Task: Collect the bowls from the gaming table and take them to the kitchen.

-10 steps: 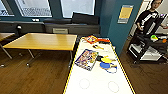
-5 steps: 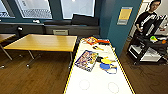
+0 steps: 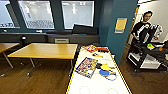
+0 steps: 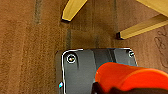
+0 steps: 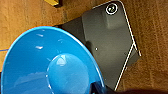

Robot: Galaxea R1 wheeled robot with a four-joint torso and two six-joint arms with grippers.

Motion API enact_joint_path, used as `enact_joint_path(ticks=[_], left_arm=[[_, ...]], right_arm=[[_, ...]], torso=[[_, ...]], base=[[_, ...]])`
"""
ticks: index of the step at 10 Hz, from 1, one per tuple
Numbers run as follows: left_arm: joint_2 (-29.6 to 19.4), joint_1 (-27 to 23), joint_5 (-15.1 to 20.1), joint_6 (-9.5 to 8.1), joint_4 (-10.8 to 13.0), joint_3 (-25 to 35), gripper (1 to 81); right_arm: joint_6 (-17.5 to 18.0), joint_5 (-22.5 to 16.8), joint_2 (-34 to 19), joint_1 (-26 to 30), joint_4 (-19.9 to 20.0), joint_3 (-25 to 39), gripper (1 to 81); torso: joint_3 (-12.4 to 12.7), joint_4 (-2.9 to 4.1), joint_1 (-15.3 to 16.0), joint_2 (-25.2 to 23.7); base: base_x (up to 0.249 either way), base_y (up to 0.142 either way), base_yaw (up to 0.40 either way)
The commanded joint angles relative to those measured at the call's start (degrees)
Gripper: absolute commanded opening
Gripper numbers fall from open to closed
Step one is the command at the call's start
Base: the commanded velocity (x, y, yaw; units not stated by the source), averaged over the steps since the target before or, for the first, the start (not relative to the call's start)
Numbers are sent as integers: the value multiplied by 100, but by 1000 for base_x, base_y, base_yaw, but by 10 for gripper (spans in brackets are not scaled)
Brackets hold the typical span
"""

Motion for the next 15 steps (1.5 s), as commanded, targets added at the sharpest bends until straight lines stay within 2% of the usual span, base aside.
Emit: enact_joint_path(ticks=[1, 4, 7, 12, 15], left_arm=[[598, 115, -12, 119, 114, -1000, 10], [1161, 264, -12, 137, 123, -1767, 10], [1696, 396, -12, 180, 132, -2477, 10], [2487, 555, -12, 207, 123, -3541, 10], [2805, 563, -12, 207, 228, -3920, 10]], right_arm=[[-17, -368, -40, 154, -156, -22, 10], [-17, -385, 215, 137, -262, -418, 10], [-25, -429, 575, 101, -411, -962, 10], [-25, -456, 769, 40, -490, -1278, 10], [-25, -464, 1102, 31, -543, -1691, 10]], torso=[[122, 0, 0, 0], [214, 0, -9, -6], [201, 0, -11, -6], [203, 0, -11, -9], [203, 0, -13, -11]], base=[[0, 0, 0], [0, 0, 0], [0, 0, 0], [0, 0, 0], [0, 0, 0]])
